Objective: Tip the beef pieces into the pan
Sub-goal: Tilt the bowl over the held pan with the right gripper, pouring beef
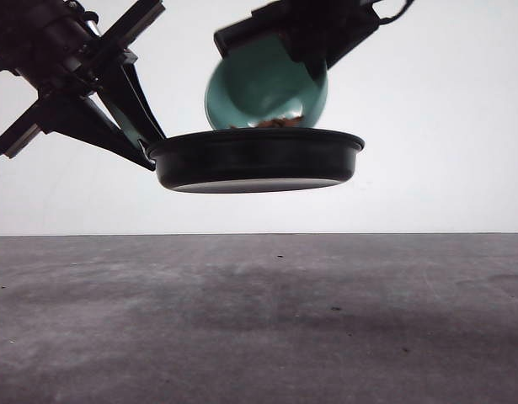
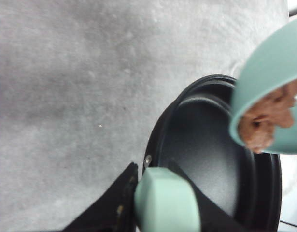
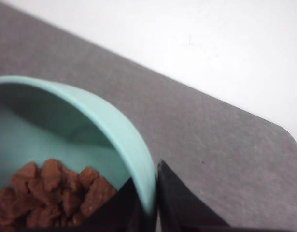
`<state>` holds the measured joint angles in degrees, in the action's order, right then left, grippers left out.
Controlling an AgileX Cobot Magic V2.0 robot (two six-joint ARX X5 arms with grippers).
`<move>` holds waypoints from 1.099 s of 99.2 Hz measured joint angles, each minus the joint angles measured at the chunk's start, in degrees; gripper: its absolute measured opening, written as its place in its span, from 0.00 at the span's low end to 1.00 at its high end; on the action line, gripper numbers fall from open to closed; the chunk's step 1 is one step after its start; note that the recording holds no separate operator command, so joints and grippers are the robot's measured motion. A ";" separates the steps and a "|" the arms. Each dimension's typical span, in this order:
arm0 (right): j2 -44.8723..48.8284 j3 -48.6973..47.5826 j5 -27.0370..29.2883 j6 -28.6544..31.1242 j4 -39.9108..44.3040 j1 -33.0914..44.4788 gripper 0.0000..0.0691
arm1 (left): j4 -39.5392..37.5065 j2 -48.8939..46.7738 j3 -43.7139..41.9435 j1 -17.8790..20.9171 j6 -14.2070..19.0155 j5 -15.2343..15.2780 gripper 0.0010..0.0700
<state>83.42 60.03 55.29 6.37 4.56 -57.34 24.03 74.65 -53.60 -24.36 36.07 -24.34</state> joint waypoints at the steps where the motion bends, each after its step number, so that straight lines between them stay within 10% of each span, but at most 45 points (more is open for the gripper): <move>1: 0.00 0.00 -0.02 0.02 -0.35 0.00 0.02 | -0.02 0.00 0.00 0.09 0.02 0.00 0.07; 32: 3.67 -0.02 -3.10 -2.78 -7.32 1.16 0.02 | 0.00 0.00 0.00 2.38 0.66 -1.27 0.07; 68: 5.44 -0.07 -9.16 -34.95 -30.49 -0.26 0.02 | 0.07 0.00 0.00 2.93 0.63 -1.79 0.07; 109: 5.46 -0.09 -8.20 -38.18 -28.85 0.63 0.02 | 1.11 0.00 0.00 5.68 0.37 -2.58 0.07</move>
<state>88.88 59.94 47.09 -31.81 -24.29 -56.71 25.15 74.65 -53.60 -18.68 36.45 -26.92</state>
